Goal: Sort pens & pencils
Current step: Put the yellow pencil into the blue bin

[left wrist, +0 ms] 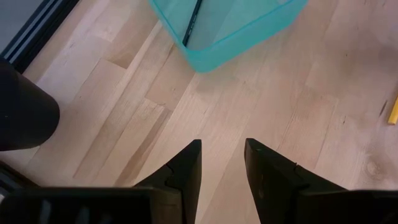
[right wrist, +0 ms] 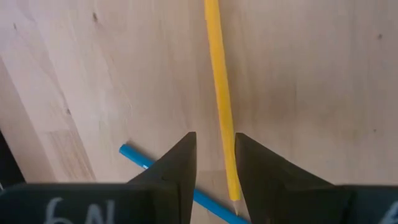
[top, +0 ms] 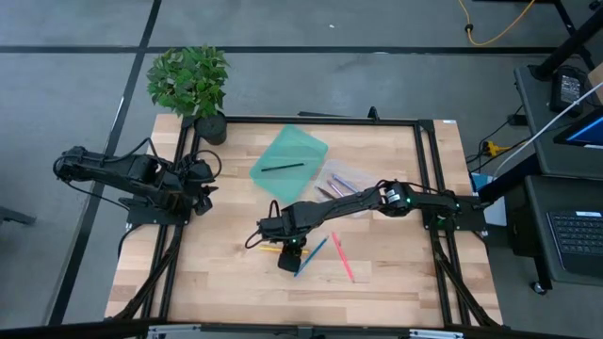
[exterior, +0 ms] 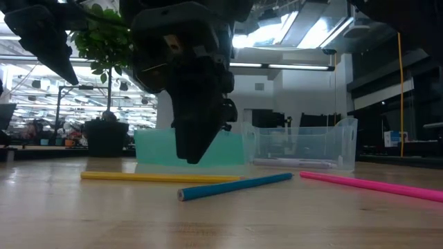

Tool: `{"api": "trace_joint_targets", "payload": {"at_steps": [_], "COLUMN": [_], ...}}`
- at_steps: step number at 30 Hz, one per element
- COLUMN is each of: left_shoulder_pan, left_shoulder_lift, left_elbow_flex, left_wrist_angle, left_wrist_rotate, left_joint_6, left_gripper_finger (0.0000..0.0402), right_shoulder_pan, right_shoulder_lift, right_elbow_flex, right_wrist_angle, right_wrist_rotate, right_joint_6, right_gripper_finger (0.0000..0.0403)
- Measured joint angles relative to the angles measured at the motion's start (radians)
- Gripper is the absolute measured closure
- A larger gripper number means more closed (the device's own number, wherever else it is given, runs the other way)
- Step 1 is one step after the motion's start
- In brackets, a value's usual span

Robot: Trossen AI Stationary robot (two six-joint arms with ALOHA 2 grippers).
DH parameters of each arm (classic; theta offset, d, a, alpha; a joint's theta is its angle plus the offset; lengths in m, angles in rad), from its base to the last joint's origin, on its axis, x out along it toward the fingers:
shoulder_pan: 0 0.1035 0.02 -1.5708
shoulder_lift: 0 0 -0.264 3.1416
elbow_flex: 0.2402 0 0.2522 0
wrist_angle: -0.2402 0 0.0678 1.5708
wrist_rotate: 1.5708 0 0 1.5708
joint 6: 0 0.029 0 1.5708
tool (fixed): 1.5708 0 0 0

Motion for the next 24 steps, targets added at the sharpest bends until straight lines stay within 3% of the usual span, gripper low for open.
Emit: {"api": "trace_joint_targets", "payload": {"at_steps": [10,14,24], "left_shoulder_pan": [0.000,0.000,0.000], "left_shoulder_lift": [0.000,0.000,0.000], "left_elbow_flex": [0.000,0.000,0.000], "left_wrist_angle": [0.000,0.000,-0.001], "left_wrist_rotate": [0.000,0.000,0.000], "left_joint_6": [0.000,0.000,0.007], "left_gripper_finger": [0.0286,0.0286,0.0286], "right_shoulder_pan": [0.000,0.000,0.000], "right_shoulder_lift": [0.002,0.003,0.043], "right_elbow_flex": [-0.004,-0.004,-0.003], "right_wrist_angle": [0.007,0.030,0.069], "right_wrist_rotate": [-0.017,0.033,0.043], "right_joint_6": [0.022,0.020,-0.004], "right_gripper_finger": [0.0292,0.0292,0.0292]}}
